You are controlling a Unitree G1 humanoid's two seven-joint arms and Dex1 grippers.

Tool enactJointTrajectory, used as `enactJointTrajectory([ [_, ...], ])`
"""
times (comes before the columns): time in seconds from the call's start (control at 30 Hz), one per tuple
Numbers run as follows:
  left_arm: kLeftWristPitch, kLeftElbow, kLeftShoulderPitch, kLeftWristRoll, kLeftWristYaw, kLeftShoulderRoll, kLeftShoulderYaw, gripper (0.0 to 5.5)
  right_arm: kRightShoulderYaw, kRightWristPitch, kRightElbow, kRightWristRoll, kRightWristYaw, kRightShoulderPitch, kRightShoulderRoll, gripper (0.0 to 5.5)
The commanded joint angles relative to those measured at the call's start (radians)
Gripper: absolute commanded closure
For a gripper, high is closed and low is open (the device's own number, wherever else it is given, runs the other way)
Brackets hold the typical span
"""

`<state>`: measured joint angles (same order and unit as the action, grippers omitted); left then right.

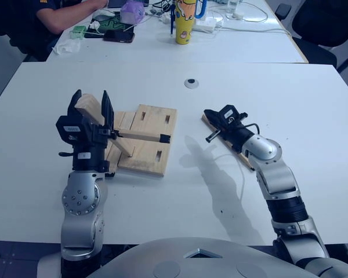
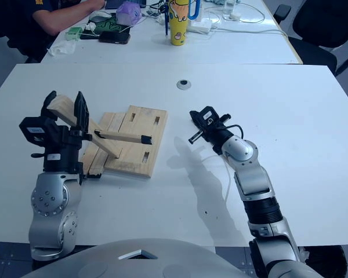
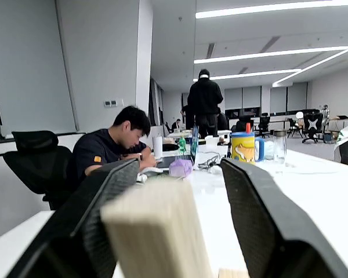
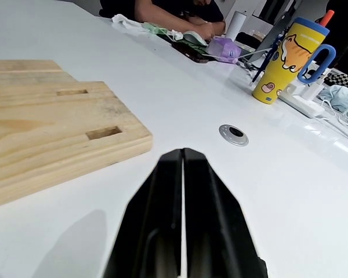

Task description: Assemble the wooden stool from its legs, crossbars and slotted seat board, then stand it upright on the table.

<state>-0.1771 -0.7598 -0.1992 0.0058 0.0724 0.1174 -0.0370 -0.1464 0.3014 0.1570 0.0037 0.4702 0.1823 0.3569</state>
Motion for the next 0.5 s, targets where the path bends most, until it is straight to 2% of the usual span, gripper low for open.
enactJointTrajectory([
  [0.03,-0.059,-0.061,0.095,0.028,-0.007,0.007,0.021,2.89,-0.003,0.000,0.004,-0.013,-0.014,0.009,-0.005,5.50],
  [0.23,-0.155,-0.111,0.282,-0.006,-0.018,0.055,0.163,2.89,0.040,0.021,-0.032,-0.022,-0.063,0.036,-0.011,5.50],
  [0.37,-0.231,-0.120,0.410,-0.078,-0.023,0.121,0.343,2.89,0.080,0.063,-0.073,-0.021,-0.100,0.067,-0.009,5.50],
  [0.5,-0.261,-0.053,0.400,-0.167,-0.072,0.178,0.497,2.89,0.111,0.105,-0.089,-0.007,-0.100,0.088,0.002,5.50],
])
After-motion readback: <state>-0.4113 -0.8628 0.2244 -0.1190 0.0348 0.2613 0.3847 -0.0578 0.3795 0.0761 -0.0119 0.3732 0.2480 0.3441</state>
